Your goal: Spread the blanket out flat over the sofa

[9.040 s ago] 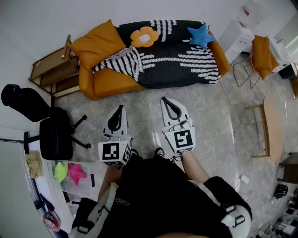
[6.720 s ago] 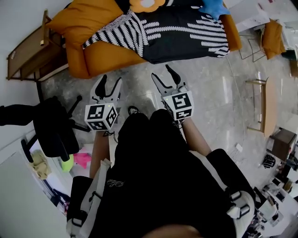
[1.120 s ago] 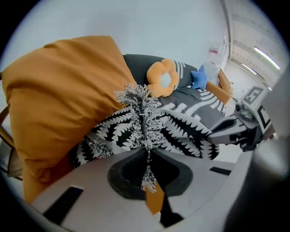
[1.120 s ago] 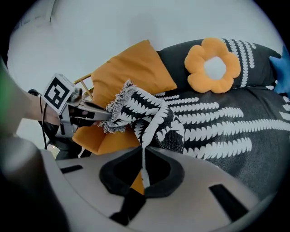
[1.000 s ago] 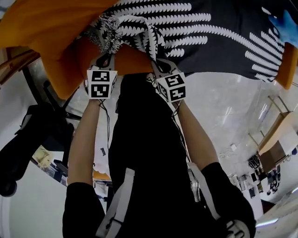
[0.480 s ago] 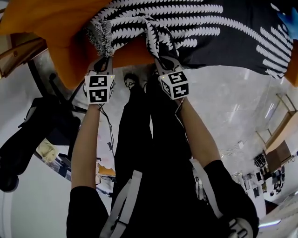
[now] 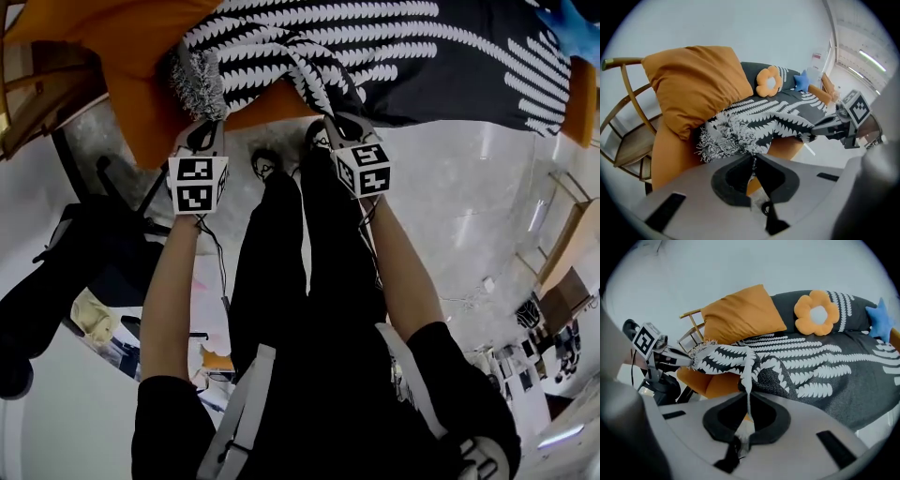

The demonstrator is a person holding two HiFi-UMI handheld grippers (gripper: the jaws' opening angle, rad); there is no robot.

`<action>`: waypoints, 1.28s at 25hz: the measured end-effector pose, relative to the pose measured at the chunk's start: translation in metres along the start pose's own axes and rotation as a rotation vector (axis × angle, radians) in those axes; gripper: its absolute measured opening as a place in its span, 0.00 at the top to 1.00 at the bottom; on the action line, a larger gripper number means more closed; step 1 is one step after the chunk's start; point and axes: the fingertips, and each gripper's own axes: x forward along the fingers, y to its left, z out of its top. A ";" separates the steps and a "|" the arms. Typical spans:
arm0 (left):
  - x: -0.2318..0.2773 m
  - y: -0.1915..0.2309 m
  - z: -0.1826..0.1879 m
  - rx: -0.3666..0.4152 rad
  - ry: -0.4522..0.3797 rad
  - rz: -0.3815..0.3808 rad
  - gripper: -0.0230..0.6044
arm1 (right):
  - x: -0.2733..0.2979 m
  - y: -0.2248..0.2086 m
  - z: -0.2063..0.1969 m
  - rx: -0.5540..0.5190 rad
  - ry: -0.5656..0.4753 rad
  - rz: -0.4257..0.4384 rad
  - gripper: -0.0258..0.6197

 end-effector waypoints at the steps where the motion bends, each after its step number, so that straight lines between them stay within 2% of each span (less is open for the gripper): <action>1: -0.002 0.000 0.005 0.009 -0.009 -0.003 0.91 | -0.004 -0.005 0.004 0.011 -0.010 -0.015 0.93; 6: -0.012 0.011 0.023 0.031 -0.077 -0.013 0.91 | -0.018 -0.022 0.008 0.027 -0.042 -0.088 0.93; 9: -0.019 0.017 0.029 0.017 -0.105 -0.015 0.91 | -0.022 -0.023 0.006 0.005 -0.033 -0.099 0.93; 13: -0.021 0.020 0.025 0.016 -0.101 -0.010 0.91 | -0.027 -0.018 0.001 0.008 -0.014 -0.080 0.93; 15: -0.024 0.023 0.013 0.000 -0.099 -0.005 0.91 | -0.029 -0.007 -0.011 0.006 0.006 -0.057 0.93; 19: -0.035 0.034 -0.032 -0.043 -0.091 0.001 0.91 | -0.031 0.027 -0.055 0.019 0.058 -0.027 0.93; 21: -0.034 0.040 -0.040 -0.052 -0.080 0.015 0.91 | -0.032 0.030 -0.067 0.040 0.080 -0.021 0.93; 26: -0.031 0.045 -0.044 -0.109 -0.062 0.028 0.91 | -0.032 0.028 -0.082 0.040 0.132 -0.009 0.93; 32: -0.017 0.015 -0.068 -0.110 0.008 -0.011 0.92 | -0.028 0.023 -0.085 0.044 0.122 -0.005 0.93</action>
